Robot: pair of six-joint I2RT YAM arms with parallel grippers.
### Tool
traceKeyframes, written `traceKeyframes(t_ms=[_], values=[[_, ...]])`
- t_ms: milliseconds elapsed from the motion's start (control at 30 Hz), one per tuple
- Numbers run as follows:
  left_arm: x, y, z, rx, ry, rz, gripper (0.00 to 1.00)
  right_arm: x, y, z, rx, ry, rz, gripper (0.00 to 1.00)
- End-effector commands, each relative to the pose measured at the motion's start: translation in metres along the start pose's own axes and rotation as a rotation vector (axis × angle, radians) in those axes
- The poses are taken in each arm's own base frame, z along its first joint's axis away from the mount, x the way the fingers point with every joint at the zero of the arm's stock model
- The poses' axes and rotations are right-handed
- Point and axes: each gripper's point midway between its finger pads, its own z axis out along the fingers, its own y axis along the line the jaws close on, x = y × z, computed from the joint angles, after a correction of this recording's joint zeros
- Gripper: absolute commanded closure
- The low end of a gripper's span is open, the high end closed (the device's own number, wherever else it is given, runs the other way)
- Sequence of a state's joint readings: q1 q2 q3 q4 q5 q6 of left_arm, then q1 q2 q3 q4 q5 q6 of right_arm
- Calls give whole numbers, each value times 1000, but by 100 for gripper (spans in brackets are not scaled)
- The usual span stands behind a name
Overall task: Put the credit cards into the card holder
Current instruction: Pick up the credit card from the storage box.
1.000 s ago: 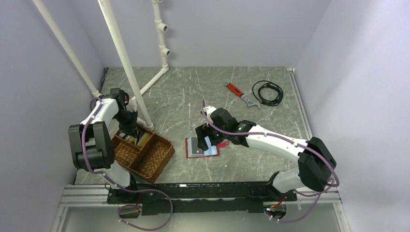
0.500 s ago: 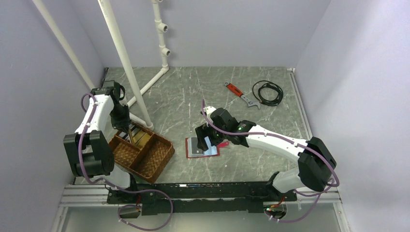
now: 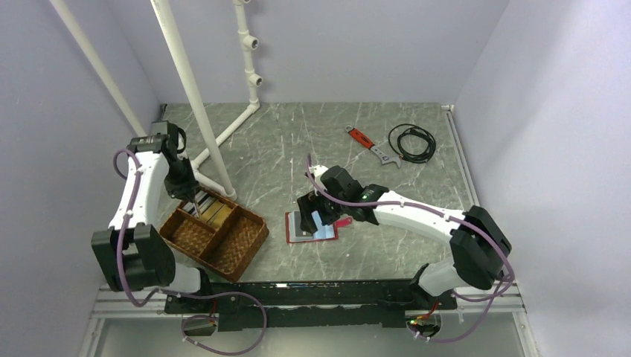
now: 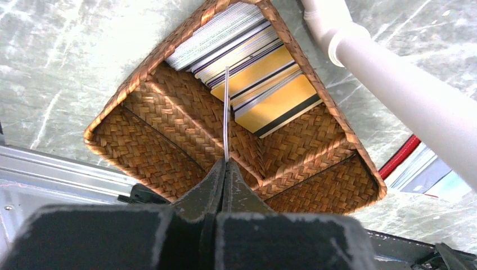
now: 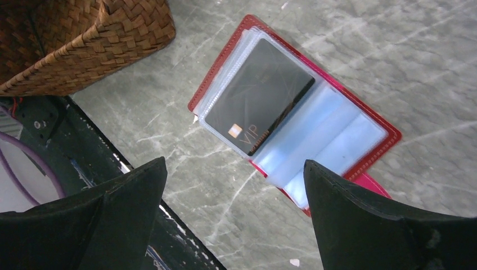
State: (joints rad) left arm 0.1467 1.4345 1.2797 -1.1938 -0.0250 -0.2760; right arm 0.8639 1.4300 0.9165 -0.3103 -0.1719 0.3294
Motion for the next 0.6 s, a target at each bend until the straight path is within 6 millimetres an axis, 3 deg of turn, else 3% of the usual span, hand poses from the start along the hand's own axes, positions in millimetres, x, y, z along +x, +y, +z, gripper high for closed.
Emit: traceKeyframes(t_ms=[0, 200, 300, 400, 567], values=[[-6, 4, -28, 0, -117, -30, 100, -43, 37, 7, -165, -100, -7, 5], [-3, -4, -33, 55, -145, -69, 100, -115, 102, 8, -394, -264, -48, 4], [2, -13, -30, 100, -107, -82, 100, -141, 138, 4, -470, -362, -116, 4], [1, -15, -29, 110, -115, -89, 100, -157, 170, 4, -518, -457, -198, 5], [4, -18, -30, 141, -132, -61, 100, -170, 210, 23, -597, -506, -308, 8]])
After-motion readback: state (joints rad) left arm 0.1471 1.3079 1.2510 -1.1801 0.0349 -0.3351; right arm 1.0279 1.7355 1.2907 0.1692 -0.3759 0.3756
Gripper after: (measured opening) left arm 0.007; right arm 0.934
